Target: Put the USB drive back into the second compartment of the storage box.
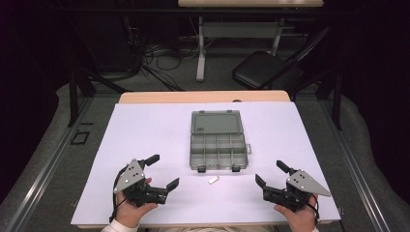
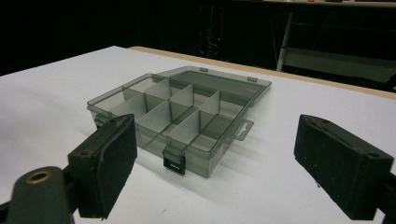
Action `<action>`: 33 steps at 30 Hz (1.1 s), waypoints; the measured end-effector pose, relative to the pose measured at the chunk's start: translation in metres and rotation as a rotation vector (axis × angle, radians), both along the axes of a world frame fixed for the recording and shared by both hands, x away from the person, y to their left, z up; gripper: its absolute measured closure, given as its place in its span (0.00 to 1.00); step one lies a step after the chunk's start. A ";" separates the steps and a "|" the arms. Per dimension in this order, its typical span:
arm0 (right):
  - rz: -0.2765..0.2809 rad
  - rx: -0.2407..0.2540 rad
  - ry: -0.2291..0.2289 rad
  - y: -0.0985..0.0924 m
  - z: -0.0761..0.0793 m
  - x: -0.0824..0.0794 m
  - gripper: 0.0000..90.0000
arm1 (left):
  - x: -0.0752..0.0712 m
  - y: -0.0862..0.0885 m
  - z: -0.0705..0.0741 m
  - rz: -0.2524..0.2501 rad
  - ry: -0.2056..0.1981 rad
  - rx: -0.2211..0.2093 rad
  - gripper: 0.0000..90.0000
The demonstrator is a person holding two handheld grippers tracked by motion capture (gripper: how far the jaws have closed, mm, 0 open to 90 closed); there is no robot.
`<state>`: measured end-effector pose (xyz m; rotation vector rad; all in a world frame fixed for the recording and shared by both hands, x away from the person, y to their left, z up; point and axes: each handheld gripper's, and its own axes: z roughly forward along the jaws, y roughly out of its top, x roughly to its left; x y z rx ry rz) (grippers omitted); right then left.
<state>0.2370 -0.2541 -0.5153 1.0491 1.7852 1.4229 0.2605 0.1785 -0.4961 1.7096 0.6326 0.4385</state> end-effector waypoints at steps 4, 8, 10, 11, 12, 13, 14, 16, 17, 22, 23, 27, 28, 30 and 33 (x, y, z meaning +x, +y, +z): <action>-0.001 0.001 -0.001 0.000 0.000 0.000 0.15 | 0.000 -0.001 0.000 -0.001 0.005 0.003 0.00; -0.005 -0.001 -0.002 -0.001 -0.001 0.000 0.15 | 0.000 -0.003 0.001 -0.004 0.014 0.010 0.00; -0.008 -0.005 -0.004 -0.001 -0.001 0.000 0.15 | 0.000 -0.004 0.001 -0.002 0.022 0.014 0.00; -0.008 -0.006 -0.005 -0.001 0.000 0.000 0.15 | 0.000 -0.004 0.001 -0.002 0.022 0.014 0.00; -0.007 -0.006 -0.004 0.000 0.000 0.000 0.15 | 0.000 -0.006 0.001 0.005 0.031 0.009 0.00; -0.006 -0.007 -0.004 0.000 -0.001 0.000 0.15 | 0.000 -0.006 0.001 0.007 0.034 0.009 0.00; -0.007 -0.004 -0.003 0.000 -0.001 0.000 0.15 | 0.000 -0.006 0.001 0.009 0.041 0.016 0.00; -0.006 -0.007 0.000 0.000 -0.001 0.001 0.15 | 0.000 -0.008 0.001 0.012 0.045 0.014 0.00; -0.004 -0.011 0.002 0.000 -0.001 0.001 0.15 | 0.000 -0.009 0.001 0.013 0.050 0.012 0.00; -0.009 -0.013 0.004 0.000 -0.002 0.000 0.16 | 0.004 -0.014 0.002 0.007 0.078 0.011 0.00; -0.011 -0.012 0.004 0.000 -0.002 0.001 0.16 | 0.005 -0.015 0.002 0.006 0.081 0.006 0.00; -0.021 -0.011 0.008 0.000 -0.002 0.001 0.16 | 0.009 -0.022 0.005 0.001 0.101 0.010 0.01; -0.022 -0.012 0.008 0.000 -0.002 0.001 0.16 | 0.010 -0.023 0.006 -0.001 0.109 0.019 0.01; -0.022 -0.010 0.010 0.001 -0.003 0.003 0.16 | 0.012 -0.027 0.007 -0.008 0.115 0.024 0.01; -0.020 -0.009 0.016 0.002 -0.004 0.003 0.16 | 0.014 -0.033 0.009 -0.013 0.122 0.037 0.01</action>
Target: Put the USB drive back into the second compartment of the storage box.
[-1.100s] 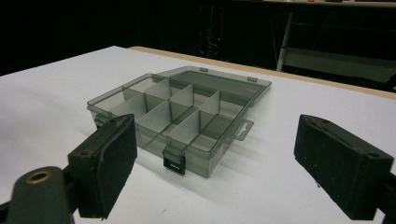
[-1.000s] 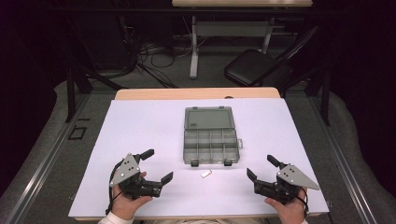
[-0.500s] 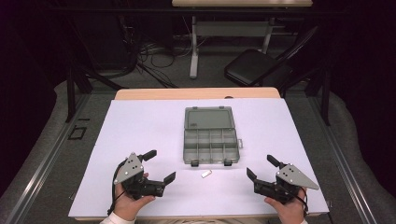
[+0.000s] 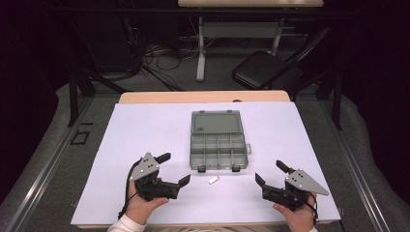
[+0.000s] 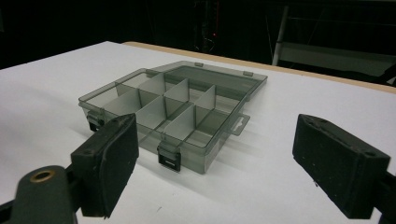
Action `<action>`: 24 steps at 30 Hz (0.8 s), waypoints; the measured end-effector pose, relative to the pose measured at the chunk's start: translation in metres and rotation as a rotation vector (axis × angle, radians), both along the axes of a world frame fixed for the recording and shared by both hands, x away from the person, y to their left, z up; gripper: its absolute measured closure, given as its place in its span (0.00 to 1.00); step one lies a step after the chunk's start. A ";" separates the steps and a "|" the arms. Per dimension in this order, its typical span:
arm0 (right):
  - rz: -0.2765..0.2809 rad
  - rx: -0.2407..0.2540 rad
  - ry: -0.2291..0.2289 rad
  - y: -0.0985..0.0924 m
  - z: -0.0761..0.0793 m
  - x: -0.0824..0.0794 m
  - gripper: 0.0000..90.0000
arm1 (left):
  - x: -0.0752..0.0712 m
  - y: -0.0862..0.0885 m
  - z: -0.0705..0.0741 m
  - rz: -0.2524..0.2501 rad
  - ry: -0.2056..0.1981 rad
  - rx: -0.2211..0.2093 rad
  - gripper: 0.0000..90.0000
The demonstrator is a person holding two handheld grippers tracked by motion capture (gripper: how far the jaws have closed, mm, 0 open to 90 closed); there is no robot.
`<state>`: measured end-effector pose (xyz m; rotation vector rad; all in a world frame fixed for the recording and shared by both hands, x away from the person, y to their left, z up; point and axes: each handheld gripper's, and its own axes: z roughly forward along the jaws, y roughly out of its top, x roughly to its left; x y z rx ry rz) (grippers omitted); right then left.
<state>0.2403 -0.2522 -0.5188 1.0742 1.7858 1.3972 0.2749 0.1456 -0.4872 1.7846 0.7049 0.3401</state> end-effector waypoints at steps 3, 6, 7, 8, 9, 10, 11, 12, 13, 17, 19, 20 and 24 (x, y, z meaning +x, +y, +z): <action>0.004 -0.005 0.005 0.001 -0.001 0.000 0.16 | 0.004 -0.005 0.002 -0.004 0.004 0.010 0.01; 0.007 -0.005 0.003 0.001 -0.001 0.001 0.16 | 0.008 -0.009 0.005 0.000 0.008 0.007 0.01; 0.008 -0.004 0.003 0.001 -0.001 0.001 0.16 | 0.010 -0.009 0.006 -0.007 0.013 0.008 0.01; 0.010 -0.006 0.007 0.001 -0.001 0.000 0.16 | 0.012 -0.010 0.007 -0.003 0.018 0.005 0.01; 0.010 -0.005 0.007 0.001 -0.001 0.001 0.16 | 0.014 -0.011 0.007 -0.001 0.021 -0.002 0.01; 0.010 -0.005 0.007 0.001 -0.001 0.001 0.16 | 0.016 -0.012 0.008 0.000 0.025 0.003 0.01; 0.009 -0.004 0.005 0.001 -0.001 0.001 0.16 | 0.017 -0.013 0.009 0.002 0.029 0.003 0.01; 0.010 -0.004 0.005 0.001 -0.001 0.001 0.16 | 0.019 -0.014 0.009 -0.001 0.032 0.006 0.01; 0.010 -0.001 0.009 0.002 -0.002 0.001 0.16 | 0.021 -0.015 0.010 -0.002 0.035 0.013 0.01; 0.013 -0.009 0.012 0.002 -0.002 0.002 0.16 | 0.025 -0.018 0.011 -0.007 0.048 0.023 0.01; 0.012 -0.008 0.013 0.002 -0.002 0.002 0.16 | 0.029 -0.021 0.012 -0.014 0.054 0.029 0.01; 0.011 -0.007 0.014 0.002 -0.002 0.002 0.16 | 0.030 -0.022 0.012 -0.016 0.053 0.032 0.01; 0.007 -0.004 0.016 0.002 -0.002 0.002 0.16 | 0.033 -0.027 0.013 -0.021 0.058 0.036 0.01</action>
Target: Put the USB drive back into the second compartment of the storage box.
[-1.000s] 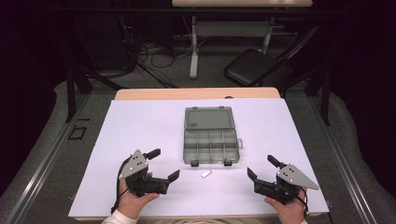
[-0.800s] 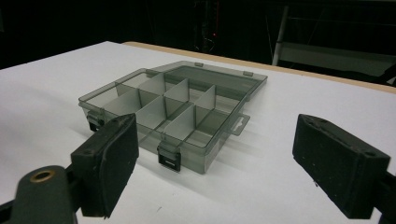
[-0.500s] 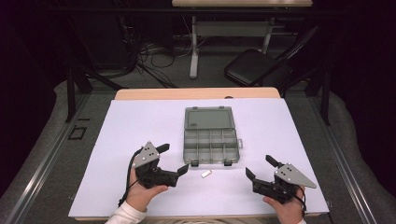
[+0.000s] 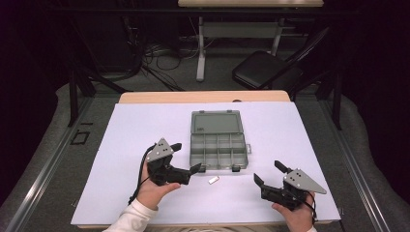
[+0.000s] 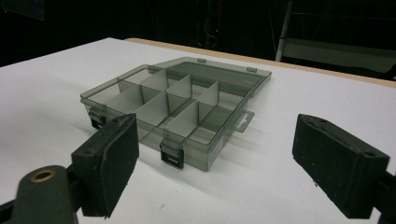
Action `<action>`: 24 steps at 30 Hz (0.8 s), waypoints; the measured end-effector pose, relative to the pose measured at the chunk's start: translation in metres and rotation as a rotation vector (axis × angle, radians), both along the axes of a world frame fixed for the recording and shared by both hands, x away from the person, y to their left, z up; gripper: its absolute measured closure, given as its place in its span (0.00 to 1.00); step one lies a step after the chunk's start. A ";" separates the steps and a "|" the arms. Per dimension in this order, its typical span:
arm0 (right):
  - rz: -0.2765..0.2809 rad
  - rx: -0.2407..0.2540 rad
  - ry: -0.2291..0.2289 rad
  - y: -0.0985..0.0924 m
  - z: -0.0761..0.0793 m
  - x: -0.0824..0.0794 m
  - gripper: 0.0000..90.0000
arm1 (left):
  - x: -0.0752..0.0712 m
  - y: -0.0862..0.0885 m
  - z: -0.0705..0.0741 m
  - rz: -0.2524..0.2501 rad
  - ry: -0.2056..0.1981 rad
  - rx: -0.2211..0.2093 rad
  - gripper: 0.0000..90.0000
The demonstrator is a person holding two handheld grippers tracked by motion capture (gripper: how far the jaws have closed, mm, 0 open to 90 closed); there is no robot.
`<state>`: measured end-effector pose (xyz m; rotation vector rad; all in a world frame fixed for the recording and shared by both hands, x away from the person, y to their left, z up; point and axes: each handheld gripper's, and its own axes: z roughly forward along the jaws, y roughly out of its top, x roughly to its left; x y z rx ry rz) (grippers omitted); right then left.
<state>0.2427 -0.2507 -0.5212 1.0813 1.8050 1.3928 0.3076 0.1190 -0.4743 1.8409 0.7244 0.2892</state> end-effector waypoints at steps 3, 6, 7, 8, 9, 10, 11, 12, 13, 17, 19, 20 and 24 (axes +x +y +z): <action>0.003 0.000 0.000 0.000 0.000 0.000 0.16 | 0.002 -0.005 0.000 -0.008 -0.002 0.019 0.03; 0.004 -0.002 0.001 0.000 0.000 0.000 0.16 | 0.002 -0.008 0.000 -0.009 -0.002 0.026 0.03; 0.004 -0.001 0.002 0.000 0.000 0.000 0.16 | 0.002 -0.009 -0.001 -0.010 -0.002 0.029 0.04; 0.004 -0.001 0.002 0.000 0.000 0.000 0.16 | 0.002 -0.009 -0.001 -0.010 -0.002 0.029 0.03; 0.005 -0.002 0.000 0.000 0.000 0.000 0.16 | 0.002 -0.009 -0.001 -0.010 -0.004 0.034 0.03; 0.006 0.001 0.000 0.000 -0.001 0.001 0.16 | 0.002 -0.010 -0.001 -0.012 -0.003 0.035 0.04; 0.006 0.002 0.000 0.000 -0.001 0.001 0.16 | 0.002 -0.011 -0.001 -0.014 0.001 0.038 0.04; 0.006 0.002 0.001 0.000 -0.001 0.001 0.16 | 0.002 -0.011 -0.001 -0.014 0.001 0.038 0.04; 0.007 0.002 0.001 0.000 -0.001 0.001 0.16 | 0.003 -0.012 -0.002 -0.014 0.004 0.043 0.04; 0.008 -0.001 0.004 0.001 -0.001 0.001 0.16 | 0.004 -0.014 -0.002 -0.021 0.007 0.059 0.04; 0.008 -0.001 0.003 0.001 -0.001 0.001 0.16 | 0.004 -0.016 -0.004 -0.019 0.005 0.067 0.04; 0.008 -0.003 0.002 0.001 -0.001 0.001 0.16 | 0.005 -0.017 -0.005 -0.027 0.012 0.078 0.04; 0.006 -0.004 0.006 0.001 -0.001 0.001 0.16 | 0.007 -0.021 -0.007 -0.038 0.041 0.082 0.04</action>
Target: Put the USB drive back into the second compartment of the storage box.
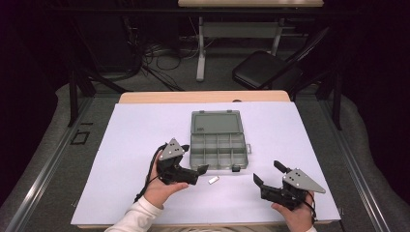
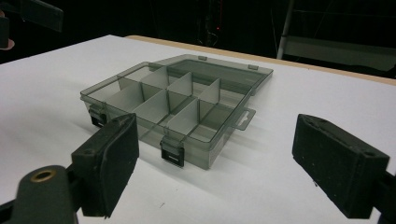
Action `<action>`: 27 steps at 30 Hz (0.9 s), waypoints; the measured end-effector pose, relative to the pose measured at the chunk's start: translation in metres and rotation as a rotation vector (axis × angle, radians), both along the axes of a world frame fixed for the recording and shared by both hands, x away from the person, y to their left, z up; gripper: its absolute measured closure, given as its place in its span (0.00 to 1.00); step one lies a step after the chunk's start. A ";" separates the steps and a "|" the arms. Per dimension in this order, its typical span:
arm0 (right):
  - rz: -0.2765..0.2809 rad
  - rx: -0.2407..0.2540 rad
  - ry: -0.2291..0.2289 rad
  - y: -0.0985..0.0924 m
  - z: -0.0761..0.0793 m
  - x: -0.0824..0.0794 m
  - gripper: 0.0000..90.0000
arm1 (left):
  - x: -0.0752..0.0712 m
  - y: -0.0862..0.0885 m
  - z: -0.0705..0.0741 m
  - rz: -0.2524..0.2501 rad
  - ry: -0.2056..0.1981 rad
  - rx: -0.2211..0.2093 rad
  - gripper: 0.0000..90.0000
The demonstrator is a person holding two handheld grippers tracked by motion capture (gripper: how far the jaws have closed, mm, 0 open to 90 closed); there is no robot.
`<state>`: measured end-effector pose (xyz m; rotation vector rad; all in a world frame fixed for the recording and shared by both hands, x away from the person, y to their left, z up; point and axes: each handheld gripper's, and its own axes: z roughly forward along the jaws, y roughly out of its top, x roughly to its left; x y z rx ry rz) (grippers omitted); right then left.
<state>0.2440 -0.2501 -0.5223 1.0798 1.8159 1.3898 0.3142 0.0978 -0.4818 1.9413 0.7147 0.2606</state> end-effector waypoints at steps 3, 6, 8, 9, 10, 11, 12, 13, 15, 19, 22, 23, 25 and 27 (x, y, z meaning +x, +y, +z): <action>0.001 -0.005 0.007 0.000 0.000 0.000 0.16 | 0.001 -0.003 -0.002 -0.002 0.004 0.005 0.04; 0.005 -0.008 0.012 0.000 -0.001 0.001 0.16 | 0.004 -0.007 -0.005 -0.018 0.021 0.016 0.04; 0.007 -0.009 0.012 0.000 -0.001 0.000 0.16 | 0.005 -0.009 -0.007 -0.020 0.027 0.020 0.04; 0.007 -0.009 0.012 0.000 -0.001 0.001 0.16 | 0.005 -0.009 -0.007 -0.020 0.027 0.020 0.04; 0.007 -0.009 0.012 0.000 -0.001 0.001 0.16 | 0.006 -0.011 -0.008 -0.025 0.032 0.016 0.04; 0.009 -0.008 0.011 0.000 -0.001 0.001 0.16 | 0.006 -0.014 -0.009 -0.024 0.032 0.023 0.04; 0.009 -0.009 0.011 0.000 -0.001 0.001 0.16 | 0.007 -0.016 -0.010 -0.026 0.032 0.033 0.04; 0.010 -0.011 0.011 0.000 -0.001 0.001 0.16 | 0.007 -0.017 -0.011 -0.023 0.028 0.035 0.04; 0.009 -0.013 0.010 0.000 -0.001 0.001 0.16 | 0.008 -0.020 -0.012 -0.025 0.023 0.052 0.06; 0.012 -0.016 0.015 0.000 -0.001 0.001 0.16 | 0.008 -0.025 -0.015 -0.025 0.026 0.063 0.07; 0.010 -0.017 0.015 -0.001 -0.001 0.001 0.16 | 0.008 -0.030 -0.019 -0.033 0.030 0.070 0.08; 0.010 -0.016 0.015 -0.001 -0.001 0.001 0.16 | 0.008 -0.030 -0.019 -0.033 0.030 0.070 0.08; 0.010 -0.013 0.015 -0.001 -0.001 0.001 0.16 | 0.009 -0.033 -0.021 -0.033 0.028 0.076 0.08; 0.010 -0.014 0.014 -0.001 -0.001 0.001 0.16 | 0.009 -0.034 -0.022 -0.034 0.028 0.079 0.09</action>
